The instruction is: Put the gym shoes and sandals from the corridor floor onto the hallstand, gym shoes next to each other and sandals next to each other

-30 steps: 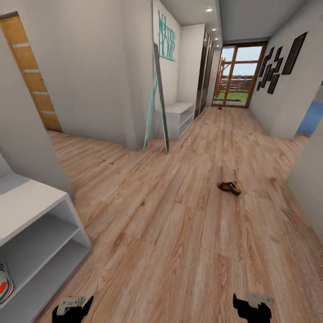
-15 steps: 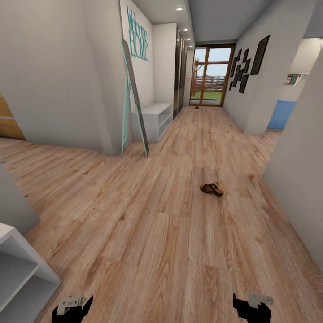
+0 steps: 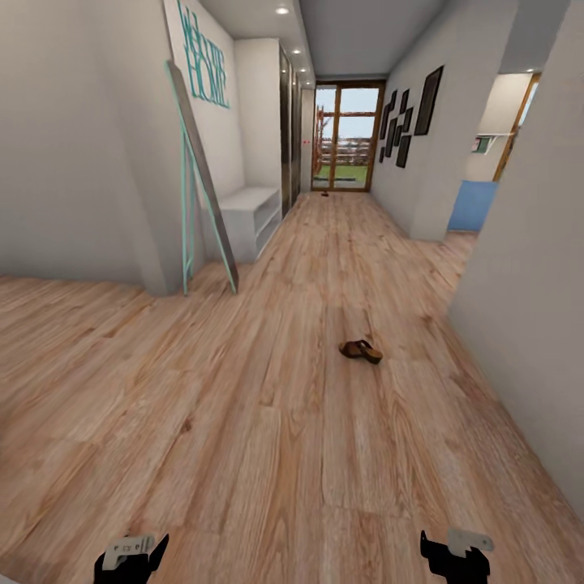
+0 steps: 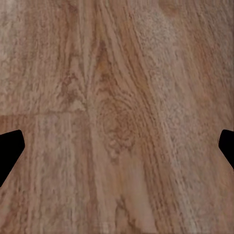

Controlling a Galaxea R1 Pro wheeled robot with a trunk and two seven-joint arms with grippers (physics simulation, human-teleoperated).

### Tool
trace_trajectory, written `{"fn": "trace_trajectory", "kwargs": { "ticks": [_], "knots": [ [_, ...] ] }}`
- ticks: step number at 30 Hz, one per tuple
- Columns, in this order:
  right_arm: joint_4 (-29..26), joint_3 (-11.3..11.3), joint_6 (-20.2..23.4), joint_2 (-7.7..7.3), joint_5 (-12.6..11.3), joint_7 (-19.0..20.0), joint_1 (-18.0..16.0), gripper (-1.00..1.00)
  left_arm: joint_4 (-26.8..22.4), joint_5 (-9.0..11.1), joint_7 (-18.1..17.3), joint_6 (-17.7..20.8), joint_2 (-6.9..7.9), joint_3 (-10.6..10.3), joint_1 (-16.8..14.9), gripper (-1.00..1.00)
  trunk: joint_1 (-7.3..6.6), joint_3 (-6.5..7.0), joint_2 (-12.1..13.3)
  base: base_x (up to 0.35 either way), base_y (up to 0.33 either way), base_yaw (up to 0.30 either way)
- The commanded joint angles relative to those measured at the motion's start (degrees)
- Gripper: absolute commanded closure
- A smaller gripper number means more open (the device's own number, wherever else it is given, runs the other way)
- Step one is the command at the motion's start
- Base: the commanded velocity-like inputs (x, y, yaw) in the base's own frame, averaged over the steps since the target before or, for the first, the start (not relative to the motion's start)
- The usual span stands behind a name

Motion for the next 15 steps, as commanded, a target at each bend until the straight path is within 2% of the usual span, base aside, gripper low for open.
{"fn": "trace_trajectory", "kwargs": {
  "ticks": [1, 15],
  "knots": [
    [0.0, -0.1, -0.3, 0.01, -0.5, 0.2, 0.0, -1.0, 0.1, 0.6, -0.6, 0.1, -0.01, 0.2, 0.0, -1.0, 0.02, -0.05, 0.0, 0.337, 0.0, -0.056],
    [0.0, -0.1, -0.3, 0.1, -0.4, 0.2, 0.0, -1.0, 0.1, 0.6, -0.6, 0.1, -0.01, 0.2, 0.0, -1.0, 0.02, -0.05, 0.0, 0.337, 0.0, -0.008]
  ]
}}
